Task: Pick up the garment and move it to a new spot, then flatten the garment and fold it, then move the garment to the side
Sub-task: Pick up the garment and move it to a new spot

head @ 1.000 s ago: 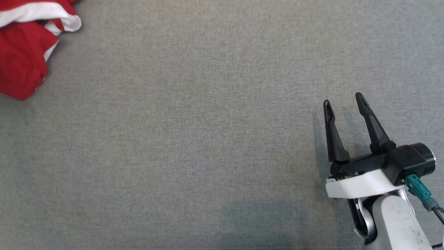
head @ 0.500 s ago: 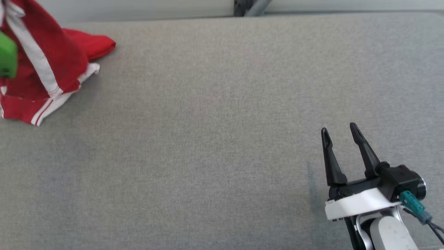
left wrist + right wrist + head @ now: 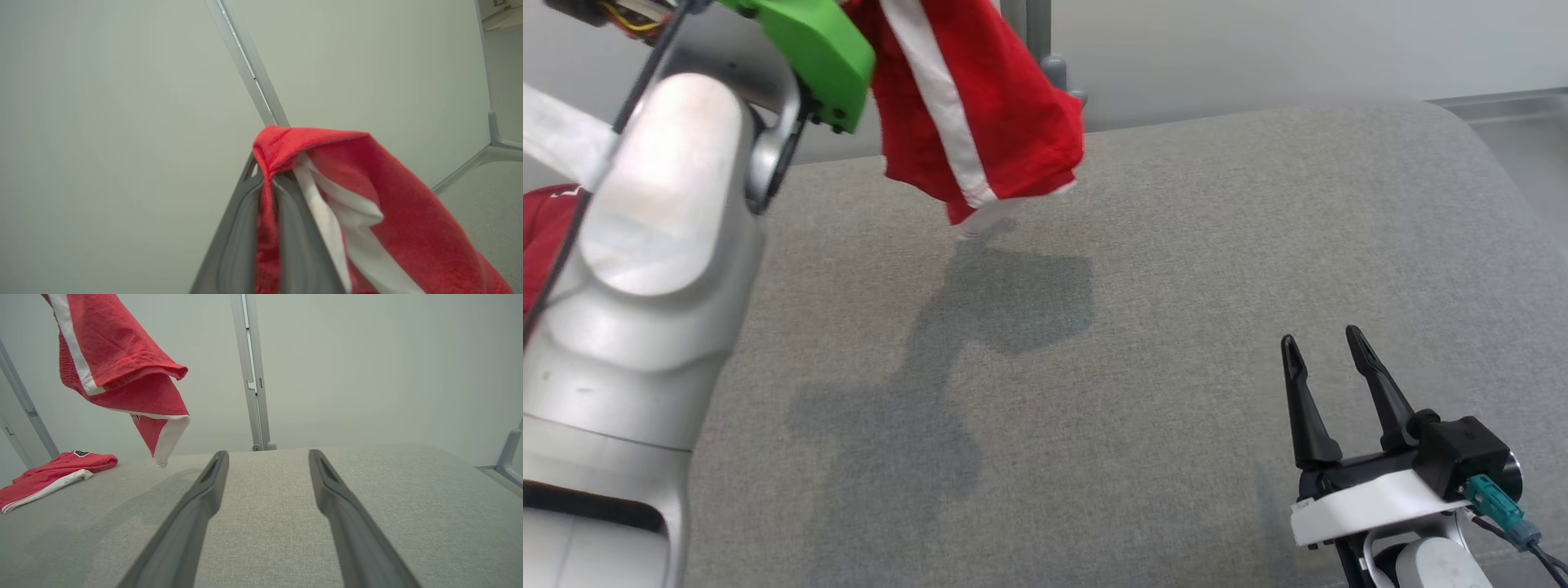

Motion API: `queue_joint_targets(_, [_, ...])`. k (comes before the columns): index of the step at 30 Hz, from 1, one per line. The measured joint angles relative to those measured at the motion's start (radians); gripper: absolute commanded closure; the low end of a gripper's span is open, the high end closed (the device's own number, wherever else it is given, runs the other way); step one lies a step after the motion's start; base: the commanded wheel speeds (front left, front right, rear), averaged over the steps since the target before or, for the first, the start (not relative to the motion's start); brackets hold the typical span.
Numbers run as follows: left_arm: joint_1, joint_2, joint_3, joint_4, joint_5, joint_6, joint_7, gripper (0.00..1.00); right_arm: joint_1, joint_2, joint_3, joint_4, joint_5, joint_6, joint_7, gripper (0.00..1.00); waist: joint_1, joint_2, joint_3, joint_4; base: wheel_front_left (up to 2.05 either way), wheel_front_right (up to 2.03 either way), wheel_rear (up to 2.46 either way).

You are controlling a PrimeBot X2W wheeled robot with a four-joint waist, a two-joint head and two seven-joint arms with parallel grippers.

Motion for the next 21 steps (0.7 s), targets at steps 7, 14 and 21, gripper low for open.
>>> queue_joint_targets(7, [0.106,-0.134,-0.045,-0.092,-0.04,0.056,0.044,1.0,-0.001,0.0,-0.003,-0.003,0.016,0.0,0.0,0.0,0.0,0.0,0.019,-0.048,0.0,0.0,0.0])
queue_joint_targets(14, [0.252,-0.182,-0.084,-0.019,-0.043,0.146,-0.022,1.0,-0.033,0.0,0.017,-0.005,0.024,0.0,0.0,0.0,0.0,0.0,0.072,-0.069,0.0,0.0,0.0])
queue_joint_targets(21, [0.308,-0.194,-0.079,0.172,-0.069,0.205,-0.104,1.0,-0.08,0.0,0.039,-0.007,0.036,0.0,0.0,0.0,0.0,0.0,0.141,-0.098,0.0,0.0,0.0])
